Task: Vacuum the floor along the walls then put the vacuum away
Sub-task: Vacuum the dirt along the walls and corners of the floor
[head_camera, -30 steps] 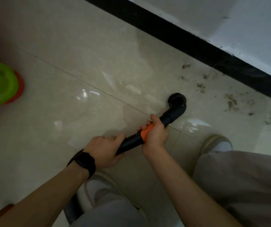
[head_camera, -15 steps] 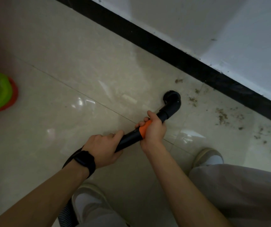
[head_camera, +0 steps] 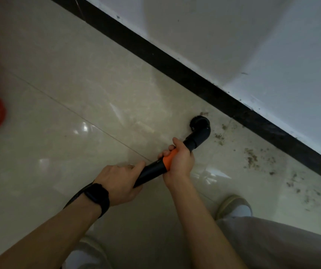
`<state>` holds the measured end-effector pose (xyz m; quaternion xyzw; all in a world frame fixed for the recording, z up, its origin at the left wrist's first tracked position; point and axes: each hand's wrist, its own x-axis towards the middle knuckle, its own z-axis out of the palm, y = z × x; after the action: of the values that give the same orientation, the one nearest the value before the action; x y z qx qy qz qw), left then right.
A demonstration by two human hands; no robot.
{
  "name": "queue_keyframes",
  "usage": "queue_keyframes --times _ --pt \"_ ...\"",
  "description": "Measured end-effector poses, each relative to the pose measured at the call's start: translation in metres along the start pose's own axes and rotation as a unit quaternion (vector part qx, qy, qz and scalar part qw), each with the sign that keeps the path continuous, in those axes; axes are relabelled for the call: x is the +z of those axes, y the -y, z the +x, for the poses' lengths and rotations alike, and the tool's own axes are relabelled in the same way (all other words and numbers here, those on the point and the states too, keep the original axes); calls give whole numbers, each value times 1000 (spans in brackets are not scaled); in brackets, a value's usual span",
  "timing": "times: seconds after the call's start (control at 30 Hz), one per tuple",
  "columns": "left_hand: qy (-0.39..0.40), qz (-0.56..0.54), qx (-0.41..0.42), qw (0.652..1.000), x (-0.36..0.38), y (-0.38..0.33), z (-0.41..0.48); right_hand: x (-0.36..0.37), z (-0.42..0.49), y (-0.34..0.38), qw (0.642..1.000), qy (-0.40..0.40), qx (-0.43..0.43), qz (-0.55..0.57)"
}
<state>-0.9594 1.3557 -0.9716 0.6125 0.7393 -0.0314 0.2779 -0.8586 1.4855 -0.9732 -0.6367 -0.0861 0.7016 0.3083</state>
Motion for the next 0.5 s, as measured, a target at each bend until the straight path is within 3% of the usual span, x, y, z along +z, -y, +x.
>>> queue_keyframes --times 0.5 --pt "-15 -22 19 999 -20 -3 56 20 25 40 999 -9 -22 22"
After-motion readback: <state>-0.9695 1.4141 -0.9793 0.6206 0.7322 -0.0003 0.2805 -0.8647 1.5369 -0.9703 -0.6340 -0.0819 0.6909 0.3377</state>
